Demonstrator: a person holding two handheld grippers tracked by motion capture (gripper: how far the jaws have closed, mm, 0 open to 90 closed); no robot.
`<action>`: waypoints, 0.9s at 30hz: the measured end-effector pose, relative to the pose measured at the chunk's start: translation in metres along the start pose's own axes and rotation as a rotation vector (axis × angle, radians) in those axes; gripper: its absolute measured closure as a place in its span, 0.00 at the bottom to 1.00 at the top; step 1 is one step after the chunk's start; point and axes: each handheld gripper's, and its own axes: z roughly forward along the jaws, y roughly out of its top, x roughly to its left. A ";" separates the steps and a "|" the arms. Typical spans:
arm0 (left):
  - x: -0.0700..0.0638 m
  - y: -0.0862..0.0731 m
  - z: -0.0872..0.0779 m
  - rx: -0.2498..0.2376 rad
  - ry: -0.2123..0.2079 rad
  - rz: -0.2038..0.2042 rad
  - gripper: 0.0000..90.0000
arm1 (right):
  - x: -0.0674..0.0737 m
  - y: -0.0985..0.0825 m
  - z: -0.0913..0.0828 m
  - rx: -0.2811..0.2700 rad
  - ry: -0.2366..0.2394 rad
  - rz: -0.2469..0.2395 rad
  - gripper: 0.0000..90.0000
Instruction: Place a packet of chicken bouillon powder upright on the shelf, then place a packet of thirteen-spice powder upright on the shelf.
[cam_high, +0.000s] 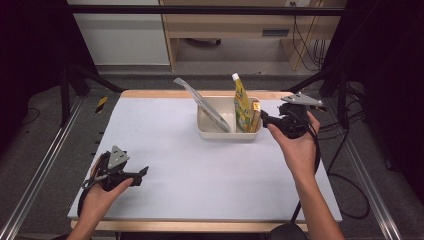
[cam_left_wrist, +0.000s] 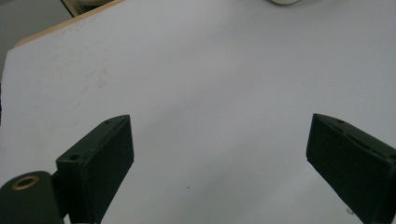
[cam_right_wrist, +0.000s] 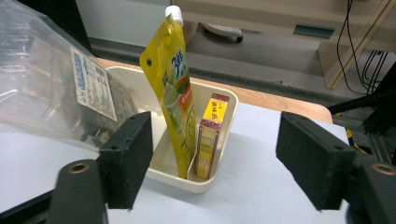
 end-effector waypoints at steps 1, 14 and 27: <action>0.000 0.000 0.000 -0.001 0.001 0.000 0.08 | 0.000 -0.002 -0.002 -0.009 0.000 -0.004 0.27; 0.000 0.000 0.000 -0.001 0.001 -0.001 0.07 | 0.001 -0.041 -0.010 -0.027 0.030 -0.009 0.16; 0.003 -0.001 -0.002 -0.007 0.007 -0.009 0.06 | -0.002 -0.074 -0.008 -0.017 0.059 -0.019 0.10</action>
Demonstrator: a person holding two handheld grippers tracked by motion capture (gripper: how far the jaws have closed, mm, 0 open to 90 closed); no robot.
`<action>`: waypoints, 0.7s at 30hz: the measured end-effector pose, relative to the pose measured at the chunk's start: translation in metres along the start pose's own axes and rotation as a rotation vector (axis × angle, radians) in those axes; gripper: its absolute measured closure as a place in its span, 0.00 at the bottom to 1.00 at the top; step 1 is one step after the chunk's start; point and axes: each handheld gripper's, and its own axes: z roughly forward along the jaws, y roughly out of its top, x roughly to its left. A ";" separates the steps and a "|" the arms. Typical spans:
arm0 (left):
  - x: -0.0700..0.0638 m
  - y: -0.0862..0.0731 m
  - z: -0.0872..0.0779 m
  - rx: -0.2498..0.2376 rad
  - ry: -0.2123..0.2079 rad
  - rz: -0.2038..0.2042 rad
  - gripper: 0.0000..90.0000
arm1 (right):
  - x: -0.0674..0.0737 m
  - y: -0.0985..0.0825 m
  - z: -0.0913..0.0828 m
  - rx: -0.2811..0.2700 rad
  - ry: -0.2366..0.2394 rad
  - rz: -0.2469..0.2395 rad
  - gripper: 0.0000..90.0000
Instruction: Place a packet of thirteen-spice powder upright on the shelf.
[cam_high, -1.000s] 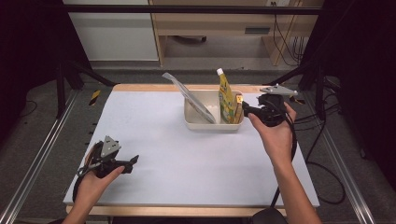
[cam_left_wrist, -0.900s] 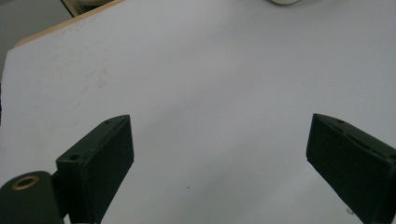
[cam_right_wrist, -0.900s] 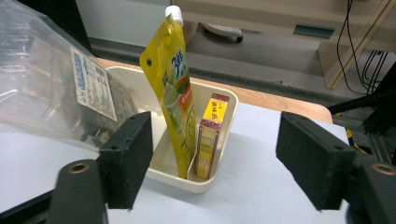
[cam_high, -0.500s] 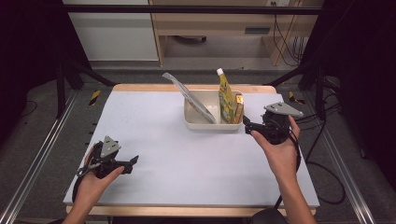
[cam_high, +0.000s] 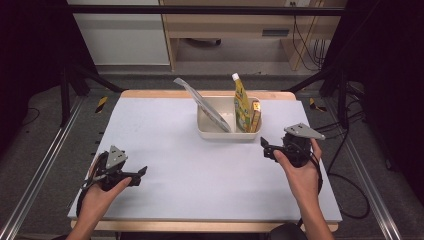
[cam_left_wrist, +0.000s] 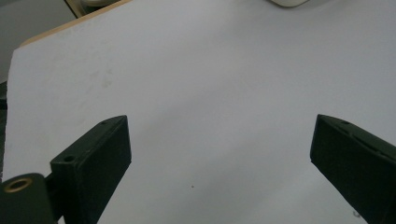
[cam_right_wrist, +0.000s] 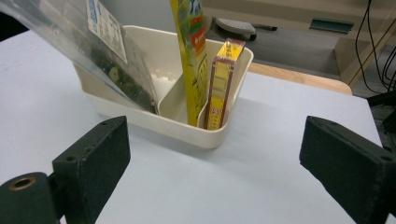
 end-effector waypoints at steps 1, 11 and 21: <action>0.000 0.000 0.000 -0.001 0.000 0.000 0.06 | 0.000 -0.002 0.000 0.005 0.000 -0.007 0.10; 0.001 0.000 0.000 -0.001 0.000 0.001 0.05 | 0.001 -0.022 0.003 0.042 0.001 -0.022 0.10; 0.001 -0.001 0.000 -0.001 0.000 0.000 0.05 | -0.001 -0.034 0.002 0.066 -0.005 -0.029 0.10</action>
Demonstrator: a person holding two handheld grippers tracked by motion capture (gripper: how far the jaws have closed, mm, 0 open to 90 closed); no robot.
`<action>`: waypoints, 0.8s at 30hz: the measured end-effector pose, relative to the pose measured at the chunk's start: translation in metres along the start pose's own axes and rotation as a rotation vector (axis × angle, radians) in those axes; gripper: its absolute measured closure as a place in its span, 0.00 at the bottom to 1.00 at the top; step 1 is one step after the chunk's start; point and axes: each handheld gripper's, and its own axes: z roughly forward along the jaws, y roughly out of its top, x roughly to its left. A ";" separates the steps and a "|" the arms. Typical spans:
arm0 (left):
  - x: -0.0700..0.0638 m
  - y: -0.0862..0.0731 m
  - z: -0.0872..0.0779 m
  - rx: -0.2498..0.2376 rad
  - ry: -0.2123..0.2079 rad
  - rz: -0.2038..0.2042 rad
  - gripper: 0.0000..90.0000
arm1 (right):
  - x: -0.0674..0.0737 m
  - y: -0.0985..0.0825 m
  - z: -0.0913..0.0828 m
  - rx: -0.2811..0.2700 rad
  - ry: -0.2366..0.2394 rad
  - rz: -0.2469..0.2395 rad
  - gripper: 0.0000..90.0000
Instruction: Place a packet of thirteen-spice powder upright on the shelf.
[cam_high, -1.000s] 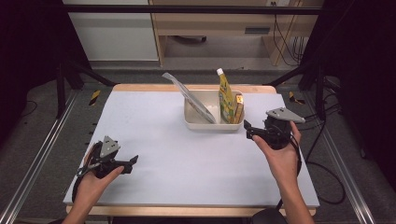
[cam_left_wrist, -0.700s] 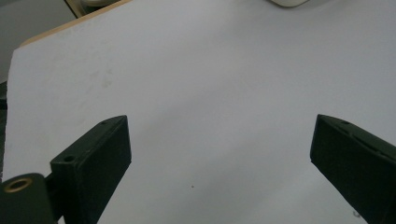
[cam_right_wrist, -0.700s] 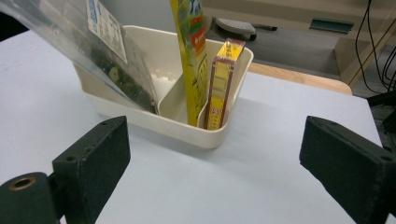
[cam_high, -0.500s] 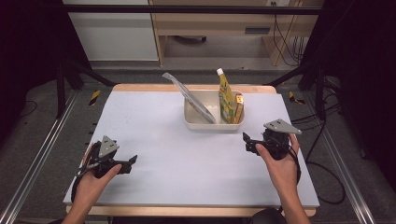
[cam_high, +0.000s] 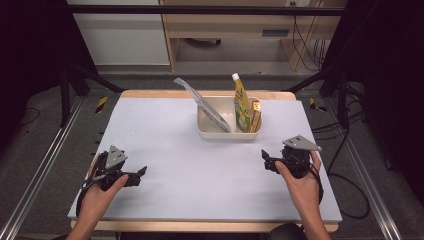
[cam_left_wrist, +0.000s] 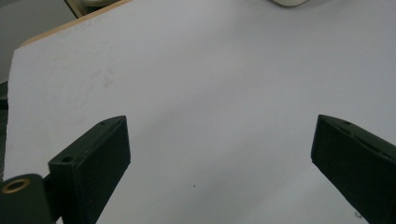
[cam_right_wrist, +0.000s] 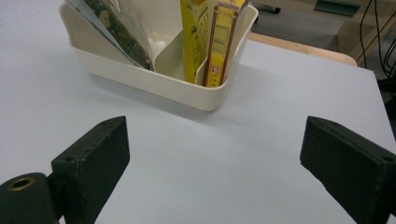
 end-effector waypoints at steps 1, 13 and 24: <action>0.000 0.000 0.000 0.000 0.000 -0.001 0.05 | 0.000 -0.001 0.000 0.004 -0.001 -0.003 0.10; 0.000 0.000 0.001 0.005 -0.003 0.001 0.05 | -0.002 -0.016 0.007 0.051 0.002 -0.006 0.09; 0.000 -0.001 0.001 0.008 -0.004 0.001 0.05 | 0.002 -0.031 0.018 0.110 0.019 -0.006 0.09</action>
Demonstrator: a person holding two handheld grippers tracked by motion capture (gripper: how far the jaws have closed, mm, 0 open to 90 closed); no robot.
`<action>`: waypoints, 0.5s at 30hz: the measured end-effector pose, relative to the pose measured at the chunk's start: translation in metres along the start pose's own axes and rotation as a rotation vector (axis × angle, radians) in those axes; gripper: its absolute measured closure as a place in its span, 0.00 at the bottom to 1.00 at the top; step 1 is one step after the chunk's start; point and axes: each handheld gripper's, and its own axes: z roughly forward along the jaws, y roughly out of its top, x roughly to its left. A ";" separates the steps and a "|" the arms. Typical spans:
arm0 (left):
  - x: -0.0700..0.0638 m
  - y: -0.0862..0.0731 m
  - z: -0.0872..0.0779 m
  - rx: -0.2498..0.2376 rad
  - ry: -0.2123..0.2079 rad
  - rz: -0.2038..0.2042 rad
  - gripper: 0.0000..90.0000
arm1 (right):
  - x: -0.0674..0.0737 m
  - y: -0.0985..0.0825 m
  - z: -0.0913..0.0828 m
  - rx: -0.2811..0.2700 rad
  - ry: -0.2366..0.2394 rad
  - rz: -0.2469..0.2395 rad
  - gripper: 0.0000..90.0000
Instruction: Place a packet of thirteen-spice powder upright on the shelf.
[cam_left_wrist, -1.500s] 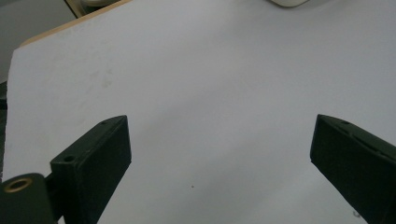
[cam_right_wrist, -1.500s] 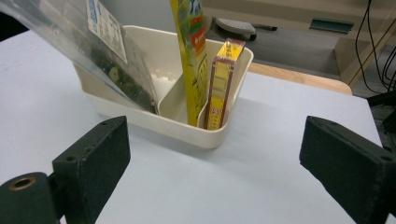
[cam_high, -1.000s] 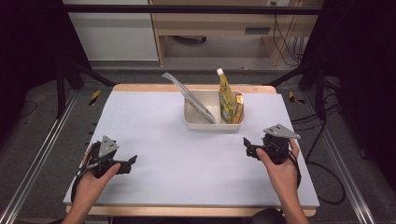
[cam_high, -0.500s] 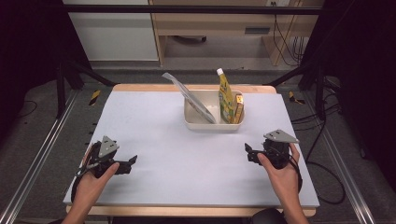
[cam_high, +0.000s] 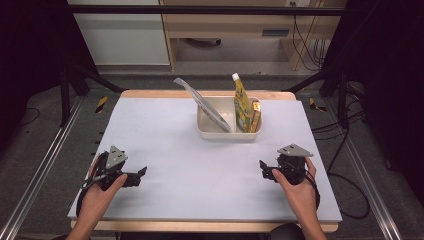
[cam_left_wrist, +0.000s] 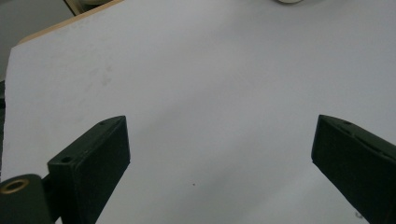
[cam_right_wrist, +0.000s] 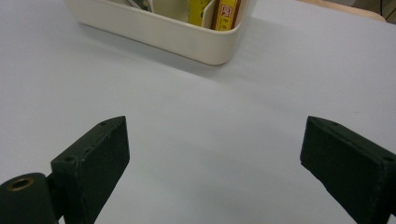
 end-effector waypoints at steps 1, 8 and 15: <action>0.000 0.000 0.000 0.001 -0.001 0.001 0.05 | -0.001 -0.001 0.001 0.000 -0.003 -0.014 0.09; 0.000 0.000 0.000 0.002 -0.003 0.003 0.05 | 0.001 -0.003 0.007 0.015 0.005 -0.007 0.09; 0.000 0.000 0.000 0.007 -0.004 0.007 0.05 | 0.003 -0.006 0.014 0.037 0.017 -0.007 0.10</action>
